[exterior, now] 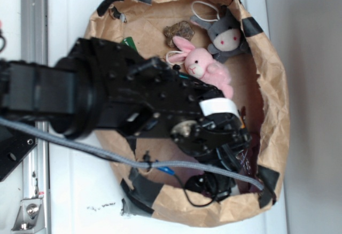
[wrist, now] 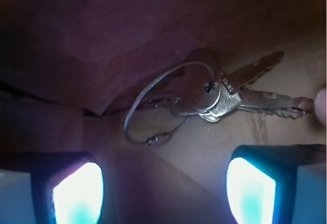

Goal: Grab the silver keys.

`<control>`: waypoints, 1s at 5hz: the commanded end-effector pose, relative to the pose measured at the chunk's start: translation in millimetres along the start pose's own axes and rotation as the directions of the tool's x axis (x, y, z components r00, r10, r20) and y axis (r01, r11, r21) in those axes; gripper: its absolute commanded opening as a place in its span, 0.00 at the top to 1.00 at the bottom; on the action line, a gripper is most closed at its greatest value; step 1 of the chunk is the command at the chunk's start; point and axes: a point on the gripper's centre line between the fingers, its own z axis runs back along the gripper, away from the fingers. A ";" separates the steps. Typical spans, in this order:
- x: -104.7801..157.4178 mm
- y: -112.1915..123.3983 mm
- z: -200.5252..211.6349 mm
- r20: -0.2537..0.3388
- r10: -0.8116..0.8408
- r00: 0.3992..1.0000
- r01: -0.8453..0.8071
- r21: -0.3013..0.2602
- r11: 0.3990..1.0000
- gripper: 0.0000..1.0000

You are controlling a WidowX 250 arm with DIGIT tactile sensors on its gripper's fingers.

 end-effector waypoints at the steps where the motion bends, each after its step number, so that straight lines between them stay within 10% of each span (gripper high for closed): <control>1: 27.2 -15.8 7.1 0.083 0.017 0.996 -0.012 -0.055 0.998 0.00; 3: 39.8 -16.7 9.9 0.133 0.018 0.991 -0.010 -0.063 0.998 0.00; 4: 40.5 -14.0 19.3 0.305 -0.063 0.950 0.067 -0.003 0.998 0.00; 5: 39.5 -12.1 20.0 0.342 -0.096 0.935 0.091 0.030 0.995 0.00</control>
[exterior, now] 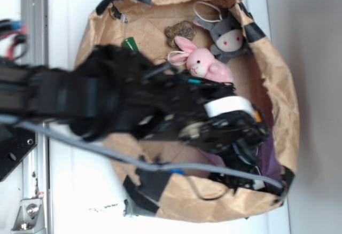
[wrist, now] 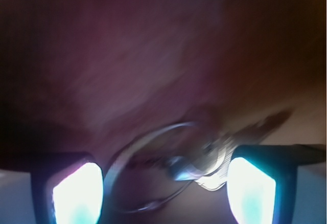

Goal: Grab the silver keys.

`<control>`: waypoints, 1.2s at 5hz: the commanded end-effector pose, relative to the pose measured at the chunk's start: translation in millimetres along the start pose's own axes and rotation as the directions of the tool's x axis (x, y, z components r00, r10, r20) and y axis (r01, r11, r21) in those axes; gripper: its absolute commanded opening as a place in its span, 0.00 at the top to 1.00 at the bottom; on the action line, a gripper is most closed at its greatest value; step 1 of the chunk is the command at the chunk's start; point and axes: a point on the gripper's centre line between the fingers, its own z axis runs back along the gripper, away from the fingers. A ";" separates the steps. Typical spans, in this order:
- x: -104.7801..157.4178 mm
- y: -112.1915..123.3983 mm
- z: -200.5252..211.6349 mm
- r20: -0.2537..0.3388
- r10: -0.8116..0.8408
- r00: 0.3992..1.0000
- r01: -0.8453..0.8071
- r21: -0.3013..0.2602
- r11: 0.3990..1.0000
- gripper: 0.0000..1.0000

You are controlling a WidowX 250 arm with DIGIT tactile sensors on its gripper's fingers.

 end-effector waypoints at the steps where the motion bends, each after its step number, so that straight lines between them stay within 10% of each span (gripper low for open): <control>1: 16.4 -11.4 9.2 0.091 -0.030 0.995 0.027 0.036 0.999 1.00; 6: 10.4 3.4 22.5 0.036 -0.023 0.999 0.022 0.046 0.999 1.00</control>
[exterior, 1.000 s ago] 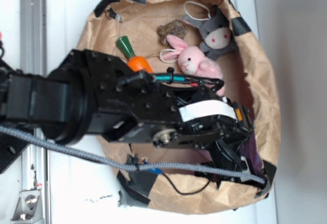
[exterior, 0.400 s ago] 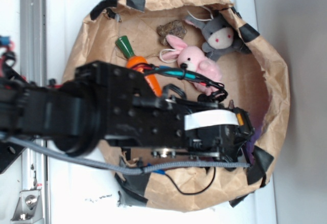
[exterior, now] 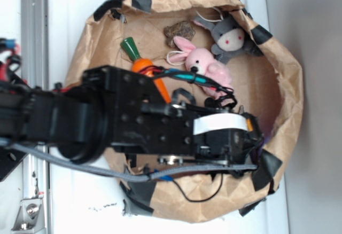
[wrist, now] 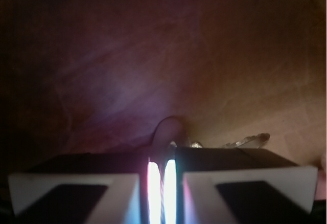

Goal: Grab the silver keys.

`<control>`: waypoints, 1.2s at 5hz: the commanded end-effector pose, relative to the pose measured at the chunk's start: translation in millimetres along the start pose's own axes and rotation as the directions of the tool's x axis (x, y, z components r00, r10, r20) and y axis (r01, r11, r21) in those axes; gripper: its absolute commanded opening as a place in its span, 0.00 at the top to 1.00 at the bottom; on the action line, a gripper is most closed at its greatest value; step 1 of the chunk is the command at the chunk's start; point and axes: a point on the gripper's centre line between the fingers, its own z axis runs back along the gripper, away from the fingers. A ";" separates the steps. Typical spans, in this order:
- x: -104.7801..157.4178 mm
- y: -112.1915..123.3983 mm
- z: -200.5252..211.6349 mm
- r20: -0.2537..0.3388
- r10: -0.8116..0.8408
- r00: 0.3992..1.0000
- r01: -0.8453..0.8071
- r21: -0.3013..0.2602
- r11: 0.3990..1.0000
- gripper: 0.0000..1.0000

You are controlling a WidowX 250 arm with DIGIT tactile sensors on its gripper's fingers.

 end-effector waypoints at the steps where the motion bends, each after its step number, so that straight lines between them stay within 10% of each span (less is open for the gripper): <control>1: 20.6 3.4 36.2 0.030 0.030 0.999 -0.029 -0.050 0.998 1.00; 3: 28.6 17.4 111.1 -0.057 0.064 0.996 -0.069 -0.078 0.995 1.00; 4: 38.0 44.1 169.4 -0.203 0.119 0.972 -0.156 -0.176 0.972 1.00; 5: 55.1 49.0 190.9 -0.234 0.147 0.961 -0.180 -0.129 0.975 1.00; 6: 51.8 36.5 158.9 -0.295 0.190 0.937 -0.154 0.140 0.978 1.00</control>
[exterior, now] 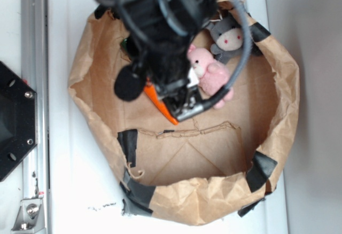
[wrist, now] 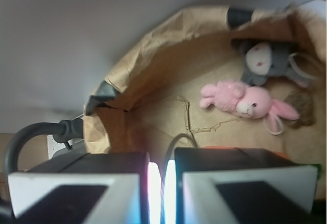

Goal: Grab the silver keys.

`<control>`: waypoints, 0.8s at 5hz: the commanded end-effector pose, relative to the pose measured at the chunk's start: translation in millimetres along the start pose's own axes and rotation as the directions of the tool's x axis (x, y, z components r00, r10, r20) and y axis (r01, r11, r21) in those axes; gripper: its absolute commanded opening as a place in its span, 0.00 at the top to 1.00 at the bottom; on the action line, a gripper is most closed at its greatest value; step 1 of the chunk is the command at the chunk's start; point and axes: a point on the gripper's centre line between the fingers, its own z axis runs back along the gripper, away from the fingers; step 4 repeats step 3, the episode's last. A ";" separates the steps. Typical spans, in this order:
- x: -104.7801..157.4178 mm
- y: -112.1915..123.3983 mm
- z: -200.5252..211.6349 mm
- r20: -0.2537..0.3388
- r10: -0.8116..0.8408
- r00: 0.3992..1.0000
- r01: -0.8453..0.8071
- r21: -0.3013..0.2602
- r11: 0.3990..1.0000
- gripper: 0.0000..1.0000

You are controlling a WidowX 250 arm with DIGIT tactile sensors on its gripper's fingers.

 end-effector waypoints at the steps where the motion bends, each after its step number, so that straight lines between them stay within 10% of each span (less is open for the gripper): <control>1: 11.8 -15.1 -17.6 -0.074 0.025 0.997 -0.003 0.275 0.961 1.00; 4: 10.9 -15.3 -19.0 -0.028 0.003 1.000 0.004 0.240 0.971 1.00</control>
